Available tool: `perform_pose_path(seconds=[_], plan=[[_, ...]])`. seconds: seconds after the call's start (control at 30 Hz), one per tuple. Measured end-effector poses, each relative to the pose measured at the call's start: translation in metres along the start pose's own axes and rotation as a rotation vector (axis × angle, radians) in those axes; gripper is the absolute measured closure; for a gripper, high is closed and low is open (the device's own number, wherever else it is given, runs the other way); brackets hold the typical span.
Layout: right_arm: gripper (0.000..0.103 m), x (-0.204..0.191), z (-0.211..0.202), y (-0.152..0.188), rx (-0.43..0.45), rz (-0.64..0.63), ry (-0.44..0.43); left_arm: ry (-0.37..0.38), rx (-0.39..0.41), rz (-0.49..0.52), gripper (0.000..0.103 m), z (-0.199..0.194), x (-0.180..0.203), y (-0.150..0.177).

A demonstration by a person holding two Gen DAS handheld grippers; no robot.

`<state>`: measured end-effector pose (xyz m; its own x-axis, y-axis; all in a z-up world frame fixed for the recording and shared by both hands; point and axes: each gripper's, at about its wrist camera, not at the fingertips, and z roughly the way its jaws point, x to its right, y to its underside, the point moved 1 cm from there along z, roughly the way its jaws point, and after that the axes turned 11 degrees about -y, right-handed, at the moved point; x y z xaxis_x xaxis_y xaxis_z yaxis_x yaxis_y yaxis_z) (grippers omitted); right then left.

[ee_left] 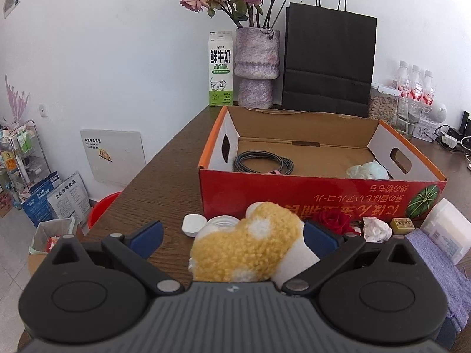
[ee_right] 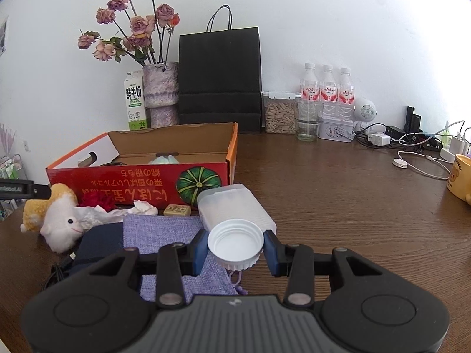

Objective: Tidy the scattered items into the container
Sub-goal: 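Grasp the yellow-white plush toy with the left tool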

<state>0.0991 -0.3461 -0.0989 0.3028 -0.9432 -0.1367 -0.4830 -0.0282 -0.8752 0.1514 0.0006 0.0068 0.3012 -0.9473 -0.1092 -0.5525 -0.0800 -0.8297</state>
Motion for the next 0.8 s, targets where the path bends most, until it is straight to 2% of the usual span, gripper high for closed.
perform_pose_path(seconds=[0.17,0.23,0.3,0.47,0.63,0.8], plan=[[0.064,-0.001,0.001,0.0,-0.001,0.0,-0.008,0.001,-0.048,0.017,0.0,0.021,0.015,-0.011],[0.064,0.0,0.0,0.0,-0.001,0.001,-0.008,0.011,-0.085,0.015,0.005,0.031,0.018,-0.013],[0.064,0.002,-0.001,0.001,-0.001,0.004,-0.005,0.022,-0.113,0.016,0.017,0.039,0.018,-0.013],[0.064,0.006,-0.002,0.003,-0.002,0.012,0.0,0.059,-0.098,0.076,0.024,0.03,0.018,-0.008],[0.064,0.005,-0.002,0.005,-0.003,0.011,-0.006,0.104,-0.096,0.085,0.026,0.014,0.004,0.002],[0.064,0.002,-0.001,0.005,-0.007,0.005,-0.014,0.097,-0.082,0.097,0.026,0.007,-0.01,0.009]])
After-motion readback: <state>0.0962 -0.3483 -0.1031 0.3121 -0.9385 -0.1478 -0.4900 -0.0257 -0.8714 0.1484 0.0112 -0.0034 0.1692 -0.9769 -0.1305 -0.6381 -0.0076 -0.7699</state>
